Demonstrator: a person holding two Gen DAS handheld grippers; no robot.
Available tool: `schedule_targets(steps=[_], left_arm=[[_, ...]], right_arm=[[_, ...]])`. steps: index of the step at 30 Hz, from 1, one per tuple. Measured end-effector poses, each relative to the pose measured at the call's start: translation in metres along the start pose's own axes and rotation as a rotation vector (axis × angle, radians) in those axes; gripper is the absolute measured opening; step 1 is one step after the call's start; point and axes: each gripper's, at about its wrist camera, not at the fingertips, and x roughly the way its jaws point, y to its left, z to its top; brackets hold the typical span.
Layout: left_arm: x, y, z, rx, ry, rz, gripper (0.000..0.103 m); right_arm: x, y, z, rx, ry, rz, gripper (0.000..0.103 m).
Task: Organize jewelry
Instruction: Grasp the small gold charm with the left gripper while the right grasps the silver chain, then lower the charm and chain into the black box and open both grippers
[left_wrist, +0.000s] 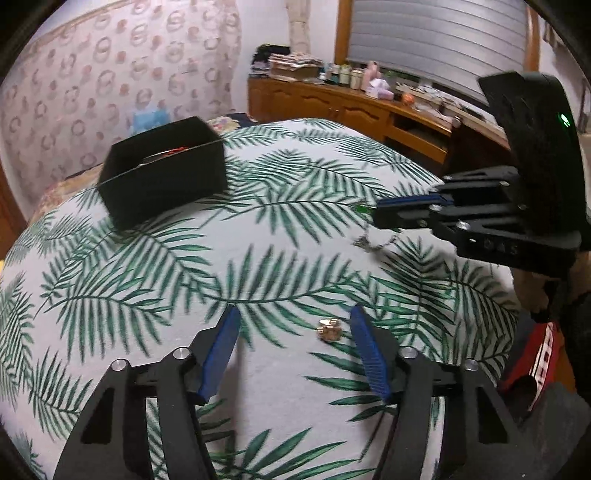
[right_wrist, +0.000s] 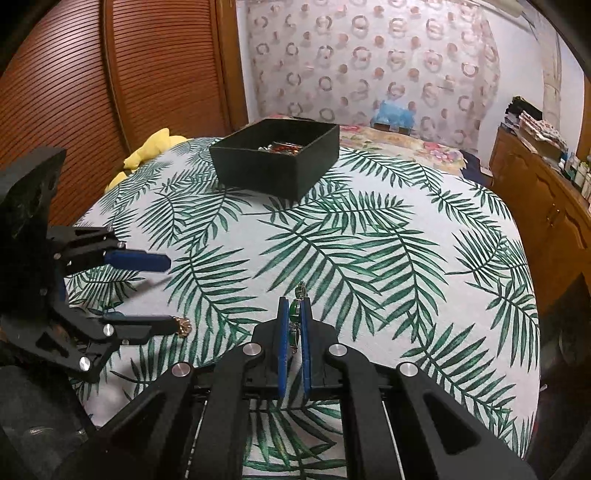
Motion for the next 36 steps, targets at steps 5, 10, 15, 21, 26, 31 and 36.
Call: schedule_targets(steps=[5, 10, 15, 21, 26, 31, 36], left_arm=[[0.006, -0.012, -0.004, 0.043, 0.021, -0.014, 0.029], [0.006, -0.015, -0.004, 0.062, 0.019, -0.025, 0.014], [0.002, -0.007, -0.001, 0.042, 0.01, -0.028, 0.014], [-0.012, 0.014, 0.014, 0.004, -0.036, 0.003, 0.014], [-0.02, 0.035, 0.029, -0.02, -0.075, 0.045, 0.014], [-0.023, 0.062, 0.05, -0.049, -0.104, 0.097, 0.014], [-0.018, 0.086, 0.065, -0.077, -0.115, 0.146, 0.014]], right_arm=[[-0.001, 0.001, 0.0, -0.004, -0.006, 0.003, 0.007], [-0.001, 0.001, 0.002, -0.005, -0.009, 0.001, 0.007], [-0.004, 0.001, 0.01, -0.011, -0.023, 0.0, 0.007], [-0.012, 0.006, 0.032, -0.034, -0.066, 0.002, 0.007], [-0.012, 0.011, 0.061, -0.062, -0.105, 0.002, 0.007], [-0.006, 0.014, 0.095, -0.087, -0.141, -0.004, 0.007], [0.009, 0.011, 0.131, -0.089, -0.169, 0.0, 0.007]])
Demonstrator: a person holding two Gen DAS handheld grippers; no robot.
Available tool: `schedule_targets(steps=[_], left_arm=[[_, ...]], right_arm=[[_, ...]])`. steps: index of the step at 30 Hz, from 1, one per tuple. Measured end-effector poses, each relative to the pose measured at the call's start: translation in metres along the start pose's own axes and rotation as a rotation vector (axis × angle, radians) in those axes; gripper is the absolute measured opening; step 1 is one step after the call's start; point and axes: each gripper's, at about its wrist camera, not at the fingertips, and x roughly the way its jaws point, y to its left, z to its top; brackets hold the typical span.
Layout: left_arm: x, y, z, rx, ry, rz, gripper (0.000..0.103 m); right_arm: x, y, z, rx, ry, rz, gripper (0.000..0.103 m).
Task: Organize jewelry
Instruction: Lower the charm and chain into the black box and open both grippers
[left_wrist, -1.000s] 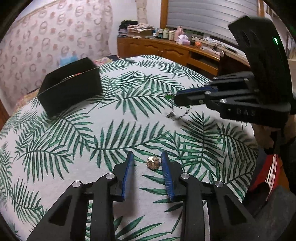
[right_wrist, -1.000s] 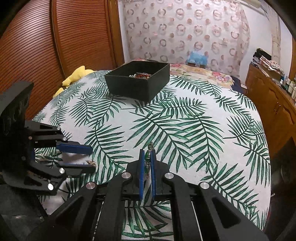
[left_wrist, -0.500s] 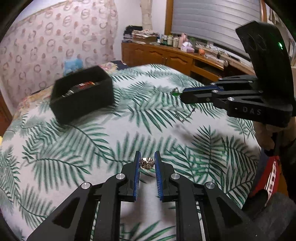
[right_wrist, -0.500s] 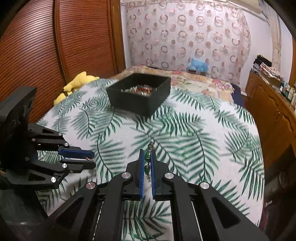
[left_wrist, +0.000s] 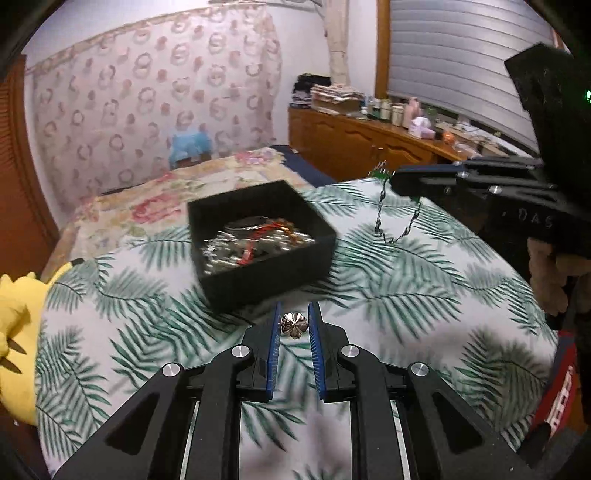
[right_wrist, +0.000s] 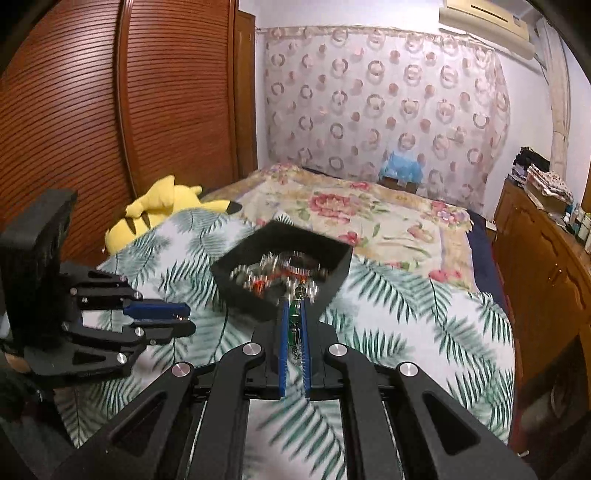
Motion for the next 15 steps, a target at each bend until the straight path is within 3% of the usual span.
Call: schedule_targets(steps=[9, 15], left_arm=[[0.006, 0.027, 0.021, -0.045, -0.023, 0.033, 0.014], [0.012, 0.034, 0.034, -0.071, -0.039, 0.043, 0.014]], right_arm=[[0.036, -0.008, 0.03, 0.023, -0.008, 0.041, 0.007], [0.062, -0.007, 0.039, 0.029, 0.034, 0.046, 0.008]])
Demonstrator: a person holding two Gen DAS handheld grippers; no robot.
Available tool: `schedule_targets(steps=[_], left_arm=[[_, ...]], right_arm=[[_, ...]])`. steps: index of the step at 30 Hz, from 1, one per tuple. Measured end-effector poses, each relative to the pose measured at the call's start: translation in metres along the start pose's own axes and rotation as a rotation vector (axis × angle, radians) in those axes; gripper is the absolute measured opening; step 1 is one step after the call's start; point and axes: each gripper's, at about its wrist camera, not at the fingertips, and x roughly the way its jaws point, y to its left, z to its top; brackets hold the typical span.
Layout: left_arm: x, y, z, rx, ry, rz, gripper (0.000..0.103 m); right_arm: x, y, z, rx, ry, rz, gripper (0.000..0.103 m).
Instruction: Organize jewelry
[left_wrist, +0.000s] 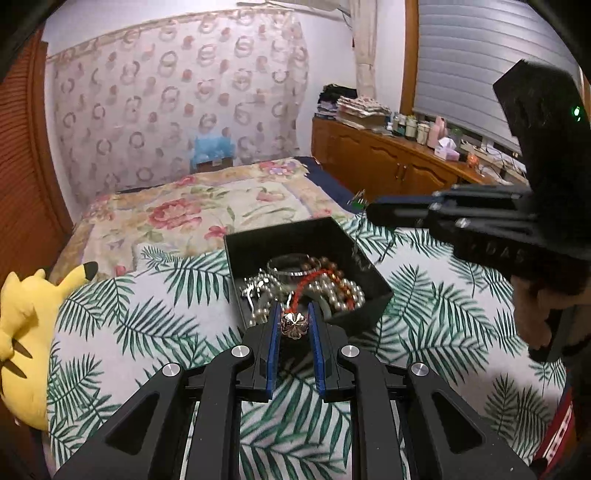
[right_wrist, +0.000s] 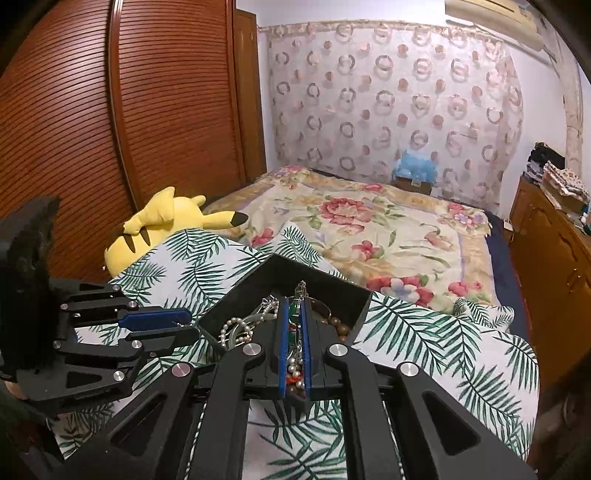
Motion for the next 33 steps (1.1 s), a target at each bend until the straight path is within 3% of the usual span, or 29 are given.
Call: schedule_targets(steps=[7, 18, 22, 25, 28, 30, 32, 33], left_arm=[[0.015, 0.006, 0.008, -0.024, 0.007, 0.015, 0.014], [0.032, 0.005, 0.018, -0.048, 0.019, 0.035, 0.015], [0.032, 0.005, 0.017, -0.048, 0.021, 0.043, 0.033], [0.029, 0.003, 0.016, -0.043, 0.023, 0.05, 0.038], [0.022, 0.004, 0.014, -0.048, 0.014, 0.063, 0.062], [0.015, 0.004, 0.01, -0.05, 0.005, 0.07, 0.072], [0.007, 0.004, 0.006, -0.051, -0.004, 0.085, 0.083], [0.004, 0.004, 0.005, -0.052, -0.009, 0.09, 0.085]], right_arm=[[0.019, -0.007, -0.005, 0.035, 0.047, -0.019, 0.008], [0.006, -0.016, -0.034, 0.079, 0.048, -0.067, 0.008], [-0.003, -0.016, -0.04, 0.094, 0.035, -0.079, 0.008], [-0.01, -0.014, -0.045, 0.108, 0.02, -0.081, 0.008], [-0.019, -0.011, -0.049, 0.117, 0.004, -0.095, 0.009], [-0.026, -0.008, -0.052, 0.125, -0.014, -0.105, 0.015], [-0.033, -0.006, -0.054, 0.132, -0.03, -0.115, 0.03], [-0.038, -0.004, -0.056, 0.136, -0.04, -0.124, 0.031]])
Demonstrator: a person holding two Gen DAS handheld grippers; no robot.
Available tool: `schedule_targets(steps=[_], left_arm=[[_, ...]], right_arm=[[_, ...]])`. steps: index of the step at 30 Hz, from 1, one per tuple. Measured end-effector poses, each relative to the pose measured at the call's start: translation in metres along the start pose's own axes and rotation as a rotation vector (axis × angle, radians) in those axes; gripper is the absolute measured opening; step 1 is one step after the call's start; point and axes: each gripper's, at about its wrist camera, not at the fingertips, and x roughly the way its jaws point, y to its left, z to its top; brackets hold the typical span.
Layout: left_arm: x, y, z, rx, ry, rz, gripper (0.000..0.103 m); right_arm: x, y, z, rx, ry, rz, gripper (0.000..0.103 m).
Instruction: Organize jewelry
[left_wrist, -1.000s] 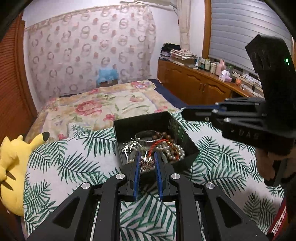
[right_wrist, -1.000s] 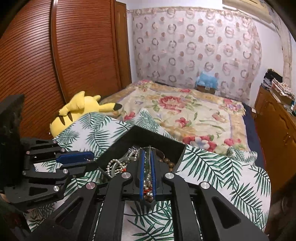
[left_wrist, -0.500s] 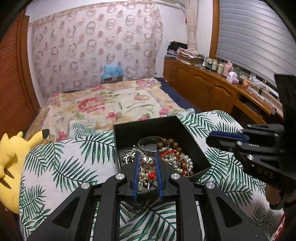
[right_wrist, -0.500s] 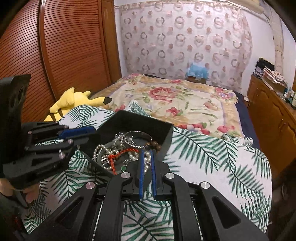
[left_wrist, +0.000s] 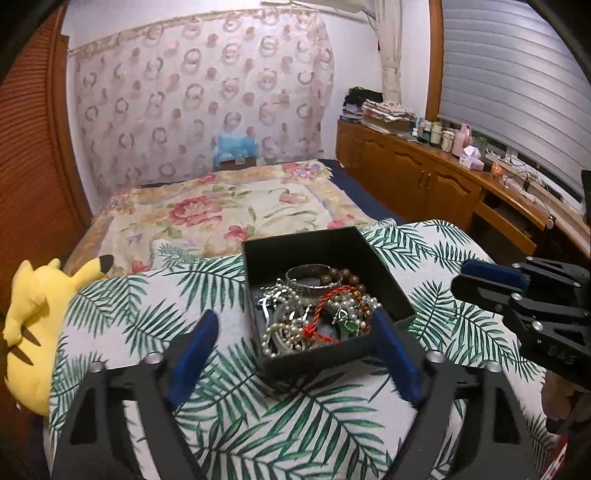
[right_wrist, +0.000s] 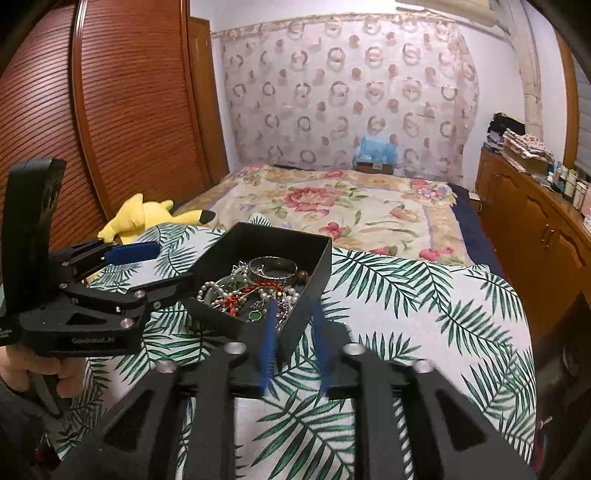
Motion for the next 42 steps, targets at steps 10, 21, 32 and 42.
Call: schedule_targets(steps=[10, 21, 32, 42], left_arm=[[-0.037, -0.001, -0.01, -0.018, -0.025, 0.052, 0.094], [-0.083, -0.003, -0.027, -0.059, -0.083, 0.074, 0.095], [-0.107, -0.004, -0.042, -0.077, -0.118, 0.098, 0.095], [-0.11, -0.004, -0.045, -0.079, -0.123, 0.105, 0.095]], right_arm=[[-0.031, 0.004, -0.008, 0.045, -0.068, -0.073, 0.07], [-0.072, 0.016, -0.022, 0.064, -0.159, -0.128, 0.101], [-0.088, 0.019, -0.036, 0.087, -0.188, -0.131, 0.101], [-0.093, 0.021, -0.041, 0.091, -0.191, -0.133, 0.101]])
